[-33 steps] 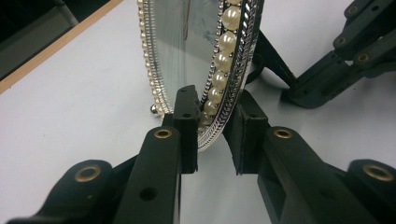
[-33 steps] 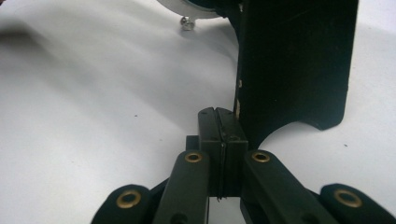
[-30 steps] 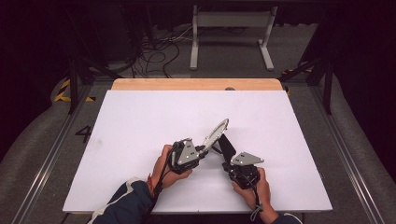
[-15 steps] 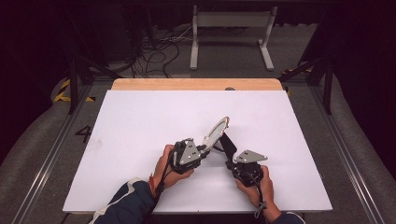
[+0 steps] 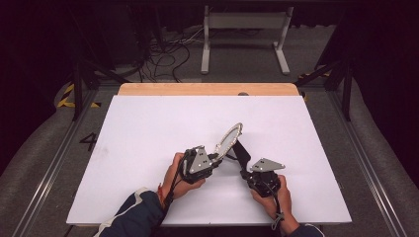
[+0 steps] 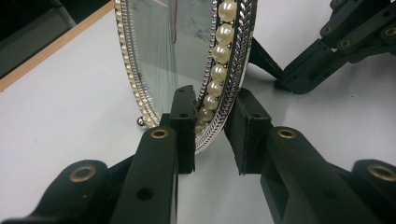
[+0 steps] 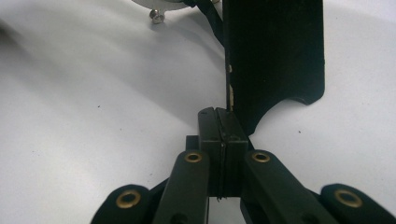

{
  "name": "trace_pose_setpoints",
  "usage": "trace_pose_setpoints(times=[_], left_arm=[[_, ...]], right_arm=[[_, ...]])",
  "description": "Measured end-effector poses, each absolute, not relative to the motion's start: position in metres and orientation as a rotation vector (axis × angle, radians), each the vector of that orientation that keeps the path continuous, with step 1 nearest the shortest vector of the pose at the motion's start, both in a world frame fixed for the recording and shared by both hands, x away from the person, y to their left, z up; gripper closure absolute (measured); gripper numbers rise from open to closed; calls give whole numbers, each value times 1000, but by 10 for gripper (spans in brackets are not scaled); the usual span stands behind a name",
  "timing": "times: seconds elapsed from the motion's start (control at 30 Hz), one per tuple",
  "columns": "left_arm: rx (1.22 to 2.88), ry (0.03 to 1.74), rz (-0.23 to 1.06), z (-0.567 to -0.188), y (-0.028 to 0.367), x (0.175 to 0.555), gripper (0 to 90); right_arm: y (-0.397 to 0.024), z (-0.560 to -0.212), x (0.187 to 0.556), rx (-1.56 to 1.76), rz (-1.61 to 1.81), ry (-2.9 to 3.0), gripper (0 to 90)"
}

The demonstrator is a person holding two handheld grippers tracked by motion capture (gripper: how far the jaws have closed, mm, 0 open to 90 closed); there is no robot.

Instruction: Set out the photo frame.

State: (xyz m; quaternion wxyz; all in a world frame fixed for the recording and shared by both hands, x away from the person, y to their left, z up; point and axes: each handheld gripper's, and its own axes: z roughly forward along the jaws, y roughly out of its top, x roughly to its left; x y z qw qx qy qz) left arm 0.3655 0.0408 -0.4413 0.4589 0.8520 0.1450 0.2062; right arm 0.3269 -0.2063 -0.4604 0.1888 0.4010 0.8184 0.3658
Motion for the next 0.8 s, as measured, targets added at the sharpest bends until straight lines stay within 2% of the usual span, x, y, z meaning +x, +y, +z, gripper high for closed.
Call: trace_pose_setpoints(times=[0.5, 0.7, 0.8], left_arm=[[2105, 339, 476, -442, 44, 366, 693], [2135, 316, 464, -438, 55, 362, 653], [2155, 315, 455, -434, 64, 358, 591]], right_arm=[[-201, -451, 317, 1053, 1089, 2304, 878], [-192, -444, 311, 1008, 1139, 2267, 815], [-186, -440, 309, 992, 1168, 2238, 769]])
